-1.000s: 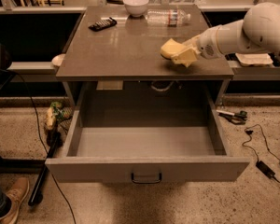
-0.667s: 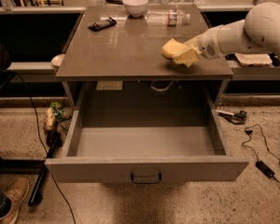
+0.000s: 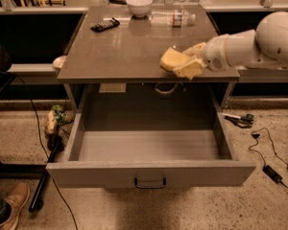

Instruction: Place sponge into top drawer

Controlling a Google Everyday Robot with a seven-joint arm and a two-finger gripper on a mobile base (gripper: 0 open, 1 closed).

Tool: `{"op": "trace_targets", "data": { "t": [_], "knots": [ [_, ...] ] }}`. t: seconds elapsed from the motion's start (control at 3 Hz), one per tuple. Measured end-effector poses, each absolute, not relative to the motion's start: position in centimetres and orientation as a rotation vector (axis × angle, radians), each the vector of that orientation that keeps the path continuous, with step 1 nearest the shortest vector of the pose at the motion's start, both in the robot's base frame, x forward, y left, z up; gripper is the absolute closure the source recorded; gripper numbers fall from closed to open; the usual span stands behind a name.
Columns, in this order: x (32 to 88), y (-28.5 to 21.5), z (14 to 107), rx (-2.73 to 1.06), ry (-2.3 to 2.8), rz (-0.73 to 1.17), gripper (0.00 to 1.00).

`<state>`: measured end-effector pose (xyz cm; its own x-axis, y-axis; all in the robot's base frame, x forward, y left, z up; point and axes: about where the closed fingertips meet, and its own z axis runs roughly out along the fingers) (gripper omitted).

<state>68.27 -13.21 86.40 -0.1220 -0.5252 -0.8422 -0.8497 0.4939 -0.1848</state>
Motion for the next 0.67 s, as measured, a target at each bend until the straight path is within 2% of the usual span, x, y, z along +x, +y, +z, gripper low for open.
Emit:
{"op": "trace_targets", "data": {
  "t": [0.67],
  "knots": [
    [60.8,-11.5,83.6,-1.202,1.739,0.506,1.00]
  ]
}}
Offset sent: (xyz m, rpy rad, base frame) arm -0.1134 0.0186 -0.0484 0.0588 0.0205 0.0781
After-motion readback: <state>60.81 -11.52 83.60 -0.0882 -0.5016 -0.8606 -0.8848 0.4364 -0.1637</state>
